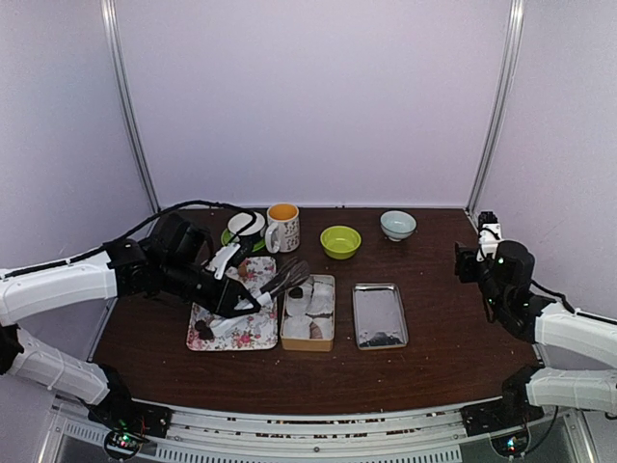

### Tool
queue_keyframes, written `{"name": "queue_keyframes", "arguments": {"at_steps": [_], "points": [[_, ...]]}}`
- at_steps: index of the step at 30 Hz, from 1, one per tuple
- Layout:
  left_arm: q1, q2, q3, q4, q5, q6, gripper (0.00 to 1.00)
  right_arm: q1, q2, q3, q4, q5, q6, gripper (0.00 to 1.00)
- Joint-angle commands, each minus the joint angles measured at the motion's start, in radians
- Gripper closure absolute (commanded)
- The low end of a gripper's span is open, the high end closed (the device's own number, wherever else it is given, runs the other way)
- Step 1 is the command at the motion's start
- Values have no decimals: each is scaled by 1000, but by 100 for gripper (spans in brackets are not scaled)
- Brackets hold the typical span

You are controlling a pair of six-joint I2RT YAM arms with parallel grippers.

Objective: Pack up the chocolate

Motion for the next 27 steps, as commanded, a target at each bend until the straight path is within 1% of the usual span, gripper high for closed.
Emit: {"name": "queue_keyframes", "arguments": {"at_steps": [1, 7, 9, 12, 17, 20, 22, 23, 24, 27], "points": [[-21, 15, 19, 93, 44, -12, 72, -64, 35, -43, 197, 53, -35, 34], [-47, 53, 35, 118, 64, -16, 72, -116, 159, -83, 372, 3, -55, 31], [-56, 72, 42, 126, 65, -15, 72, -141, 209, -85, 422, -52, -57, 30], [-68, 100, 56, 134, 64, -16, 72, -171, 252, -79, 445, -89, -59, 30], [-73, 147, 79, 131, 43, 9, 72, -192, 260, -83, 465, -146, -74, 29], [-73, 186, 95, 130, 27, 30, 72, -196, 270, -86, 488, -150, -90, 30], [-73, 216, 111, 131, 15, 43, 72, -202, 281, -97, 524, -148, -106, 29], [-73, 233, 123, 128, 7, 50, 72, -209, 296, -110, 591, -155, -112, 30], [-73, 250, 136, 125, 4, 55, 72, -217, 313, -114, 616, -165, -113, 30], [-73, 296, 171, 112, -5, 69, 73, -231, 340, -107, 619, -207, -107, 30]]}}
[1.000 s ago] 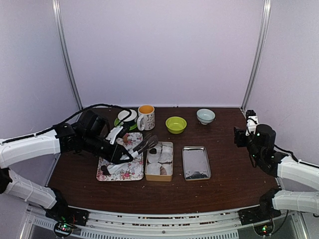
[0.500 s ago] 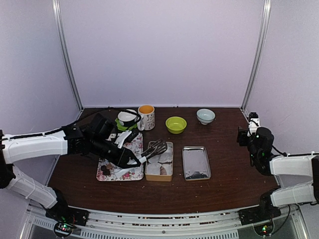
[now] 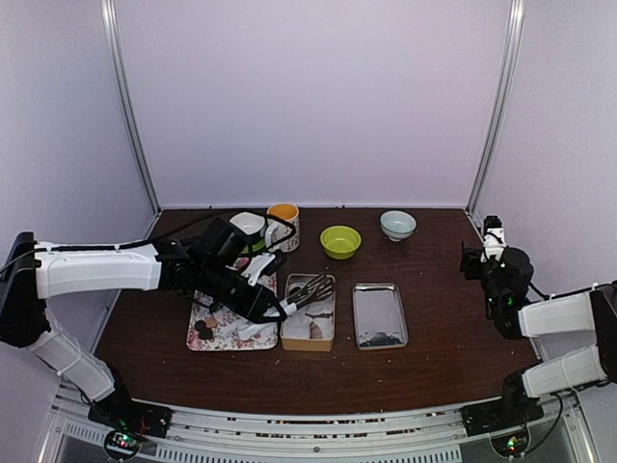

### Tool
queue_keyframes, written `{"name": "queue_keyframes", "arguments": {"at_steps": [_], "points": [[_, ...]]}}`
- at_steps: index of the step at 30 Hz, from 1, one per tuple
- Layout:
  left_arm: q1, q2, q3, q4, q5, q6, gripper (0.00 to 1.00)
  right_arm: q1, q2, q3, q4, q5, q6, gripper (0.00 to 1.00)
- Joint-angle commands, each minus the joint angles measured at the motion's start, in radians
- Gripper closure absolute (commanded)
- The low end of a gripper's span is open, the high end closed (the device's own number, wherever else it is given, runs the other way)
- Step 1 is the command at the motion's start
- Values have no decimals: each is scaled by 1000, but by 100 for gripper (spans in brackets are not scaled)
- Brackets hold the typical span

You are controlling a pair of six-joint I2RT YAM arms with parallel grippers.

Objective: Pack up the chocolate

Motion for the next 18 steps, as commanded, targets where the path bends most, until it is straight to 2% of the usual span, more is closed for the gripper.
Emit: {"name": "queue_keyframes", "arguments": {"at_steps": [1, 18], "points": [[-4, 53, 77, 44, -24, 48, 73, -24, 39, -8, 77, -58, -14, 30], [-2, 194, 157, 7, -95, 81, 73, -73, 107, -11, 143, -107, 33, 26]]}}
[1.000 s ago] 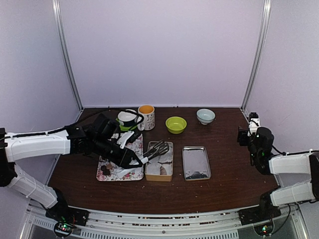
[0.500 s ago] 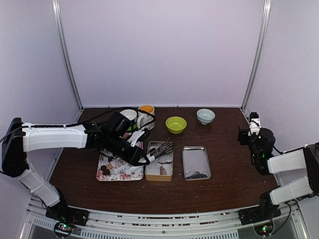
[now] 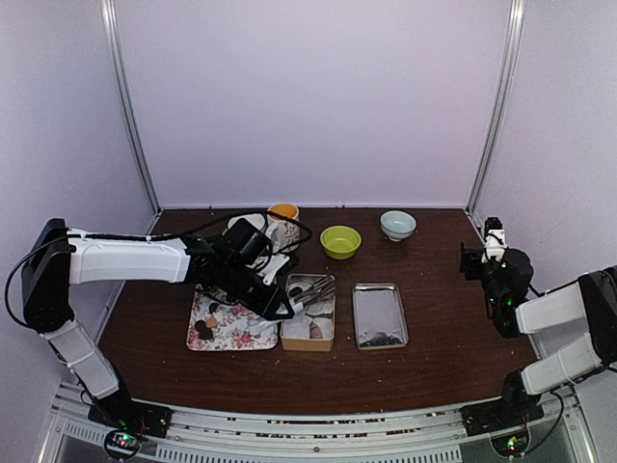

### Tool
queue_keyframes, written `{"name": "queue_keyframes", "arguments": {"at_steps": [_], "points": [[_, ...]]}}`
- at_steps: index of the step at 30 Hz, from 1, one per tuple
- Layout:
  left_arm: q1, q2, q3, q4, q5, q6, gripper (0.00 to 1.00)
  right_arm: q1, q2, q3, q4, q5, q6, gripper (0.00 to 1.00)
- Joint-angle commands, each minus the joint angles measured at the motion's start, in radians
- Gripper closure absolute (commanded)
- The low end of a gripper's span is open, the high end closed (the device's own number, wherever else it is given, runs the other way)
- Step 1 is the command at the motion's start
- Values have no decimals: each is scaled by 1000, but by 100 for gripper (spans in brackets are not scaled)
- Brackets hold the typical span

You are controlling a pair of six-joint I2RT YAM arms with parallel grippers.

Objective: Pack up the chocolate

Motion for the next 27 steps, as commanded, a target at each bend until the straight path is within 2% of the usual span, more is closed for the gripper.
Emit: {"name": "queue_keyframes", "arguments": {"at_steps": [1, 5, 14, 16, 17, 27], "points": [[-2, 15, 42, 21, -20, 22, 73, -14, 9, -6, 38, -17, 13, 26], [-1, 17, 37, 22, -26, 27, 73, -15, 30, -24, 99, 17, 23, 22], [12, 35, 51, 29, -30, 34, 73, -15, 28, -22, 83, 17, 27, 17], [16, 43, 57, 28, -28, 35, 73, -15, 28, -20, 82, 18, 25, 2], [16, 47, 60, 27, -29, 35, 73, -15, 28, -20, 81, 27, 27, 0], [23, 72, 74, 29, -28, 34, 72, -15, 29, -10, 64, 66, 44, 0]]}}
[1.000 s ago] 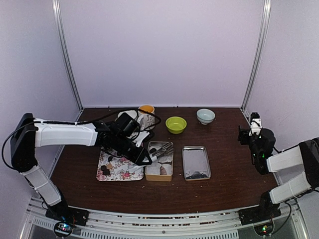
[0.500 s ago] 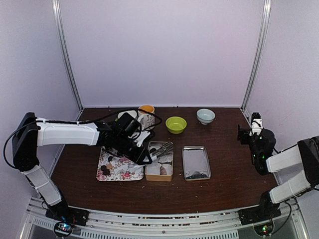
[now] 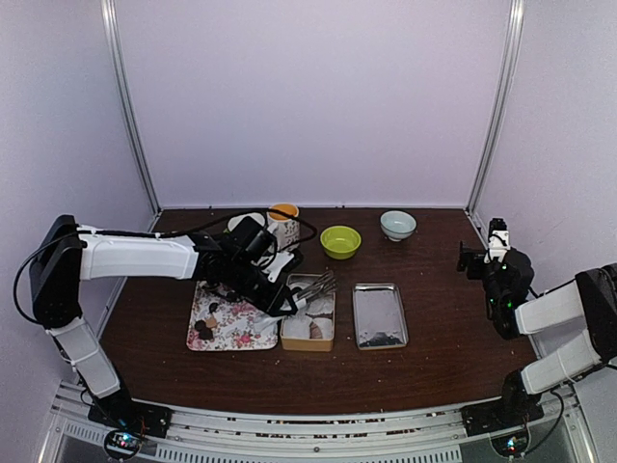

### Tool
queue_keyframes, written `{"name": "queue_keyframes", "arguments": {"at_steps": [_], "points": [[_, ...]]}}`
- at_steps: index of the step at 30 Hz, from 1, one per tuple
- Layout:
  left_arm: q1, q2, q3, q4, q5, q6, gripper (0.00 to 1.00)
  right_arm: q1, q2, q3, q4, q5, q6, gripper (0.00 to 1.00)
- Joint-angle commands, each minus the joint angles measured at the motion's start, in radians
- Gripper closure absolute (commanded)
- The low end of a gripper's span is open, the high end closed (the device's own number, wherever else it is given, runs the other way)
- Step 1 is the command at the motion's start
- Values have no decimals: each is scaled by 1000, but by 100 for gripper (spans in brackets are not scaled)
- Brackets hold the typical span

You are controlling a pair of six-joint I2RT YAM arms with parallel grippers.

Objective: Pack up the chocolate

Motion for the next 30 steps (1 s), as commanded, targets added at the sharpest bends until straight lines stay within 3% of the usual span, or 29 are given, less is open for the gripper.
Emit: {"name": "queue_keyframes", "arguments": {"at_steps": [1, 13, 30], "points": [[11, 19, 31, 18, -8, 10, 71, -6, 8, 2, 14, 24, 11, 0], [11, 9, 47, -2, -6, 6, 59, -5, 9, 2, 14, 23, 11, 0], [77, -217, -22, -10, -28, -57, 64, -5, 8, 3, 14, 23, 10, 0]]}}
